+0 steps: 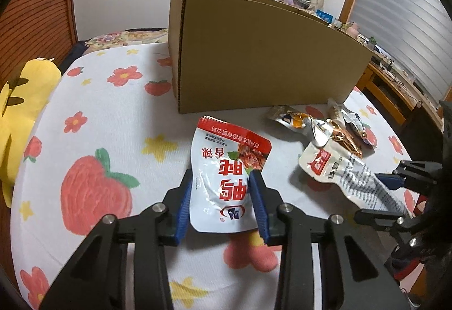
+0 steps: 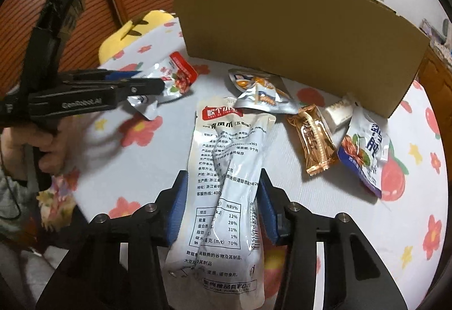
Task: Organize snacks
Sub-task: 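Lift both held bags and carry them over the cardboard box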
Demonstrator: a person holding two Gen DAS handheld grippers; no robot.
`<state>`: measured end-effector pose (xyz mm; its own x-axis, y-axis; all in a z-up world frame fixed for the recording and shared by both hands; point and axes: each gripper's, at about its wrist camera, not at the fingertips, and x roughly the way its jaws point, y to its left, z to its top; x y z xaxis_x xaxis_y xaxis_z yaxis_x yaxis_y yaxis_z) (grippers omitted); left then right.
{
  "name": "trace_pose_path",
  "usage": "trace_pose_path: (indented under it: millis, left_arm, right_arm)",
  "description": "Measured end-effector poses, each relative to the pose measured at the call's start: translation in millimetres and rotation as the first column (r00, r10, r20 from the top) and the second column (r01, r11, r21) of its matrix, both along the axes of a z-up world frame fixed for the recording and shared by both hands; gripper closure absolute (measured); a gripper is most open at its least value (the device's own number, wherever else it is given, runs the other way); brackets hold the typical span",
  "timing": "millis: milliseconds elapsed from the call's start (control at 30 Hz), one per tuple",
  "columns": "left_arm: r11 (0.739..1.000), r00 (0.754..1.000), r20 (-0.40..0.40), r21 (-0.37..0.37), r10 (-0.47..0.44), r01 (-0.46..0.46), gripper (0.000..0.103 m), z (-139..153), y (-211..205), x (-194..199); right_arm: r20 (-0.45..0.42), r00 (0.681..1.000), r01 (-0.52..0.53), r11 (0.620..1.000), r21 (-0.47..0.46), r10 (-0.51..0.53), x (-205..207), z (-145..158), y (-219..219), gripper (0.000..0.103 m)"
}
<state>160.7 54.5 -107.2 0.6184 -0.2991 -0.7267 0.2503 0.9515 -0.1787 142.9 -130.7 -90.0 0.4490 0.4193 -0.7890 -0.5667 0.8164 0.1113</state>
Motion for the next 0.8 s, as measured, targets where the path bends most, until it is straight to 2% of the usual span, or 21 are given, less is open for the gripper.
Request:
trace_pose_path:
  millis: [200, 800]
  left_arm:
    - [1.000, 0.999, 0.033, 0.006, -0.001, 0.001, 0.067, 6.3, -1.5, -9.4]
    - [0.999, 0.990, 0.136, -0.043, 0.028, -0.023, 0.067, 45.3, 9.4, -26.2]
  right_arm:
    - [0.034, 0.999, 0.015, 1.000, 0.016, -0.015, -5.5, 14.0, -7.1, 0.056]
    - [0.131, 0.991, 0.033, 0.998, 0.044, -0.039, -17.6, 42.1, -29.4, 0.055]
